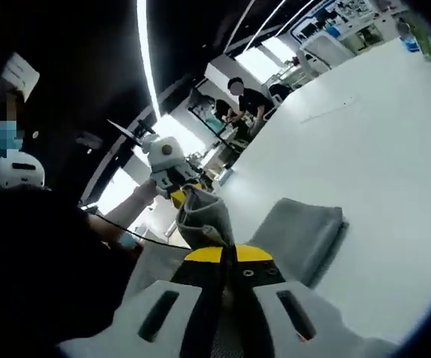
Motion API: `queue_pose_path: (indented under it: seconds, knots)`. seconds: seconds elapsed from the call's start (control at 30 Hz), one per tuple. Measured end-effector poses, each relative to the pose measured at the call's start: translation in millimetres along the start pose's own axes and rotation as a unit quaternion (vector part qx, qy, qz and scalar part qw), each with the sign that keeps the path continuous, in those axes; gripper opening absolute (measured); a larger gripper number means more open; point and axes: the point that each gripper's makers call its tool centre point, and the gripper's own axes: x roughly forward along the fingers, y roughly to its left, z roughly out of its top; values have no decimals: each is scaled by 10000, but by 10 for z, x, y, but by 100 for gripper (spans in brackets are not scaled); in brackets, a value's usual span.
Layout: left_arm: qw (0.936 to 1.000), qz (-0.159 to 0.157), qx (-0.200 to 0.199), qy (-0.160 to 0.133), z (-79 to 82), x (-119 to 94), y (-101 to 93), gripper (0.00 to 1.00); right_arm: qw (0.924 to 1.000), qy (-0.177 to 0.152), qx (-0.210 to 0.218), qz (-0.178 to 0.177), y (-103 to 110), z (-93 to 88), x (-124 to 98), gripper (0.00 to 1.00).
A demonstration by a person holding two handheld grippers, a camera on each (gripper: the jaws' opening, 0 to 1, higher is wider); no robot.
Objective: Fold the towel on the table until its edges align and the towel forms a compact rectangular stack.
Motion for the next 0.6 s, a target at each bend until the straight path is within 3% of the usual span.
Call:
queue_pose_path:
  seconds: [0.13, 0.17, 0.3, 0.47, 0.6]
  knots:
    - [9971, 98, -454, -598, -5, 11, 234, 11, 9997, -4, 236, -9, -111, 13, 56, 0]
    - [9945, 113, -747, -726, -35, 5, 288, 11, 9994, -31, 352, -12, -143, 21, 76, 0]
    - [9872, 167, -1251, -979, -138, 29, 406, 11, 9978, -114, 647, -95, -277, 21, 179, 0]
    - [9771, 697, -1668, -1120, -286, 43, 683, 12, 9932, -102, 1088, -393, -505, -39, 235, 0]
    - [9655, 712, -1988, -1523, -243, 31, 780, 10, 9879, -368, 1428, -484, -608, -5, 221, 0]
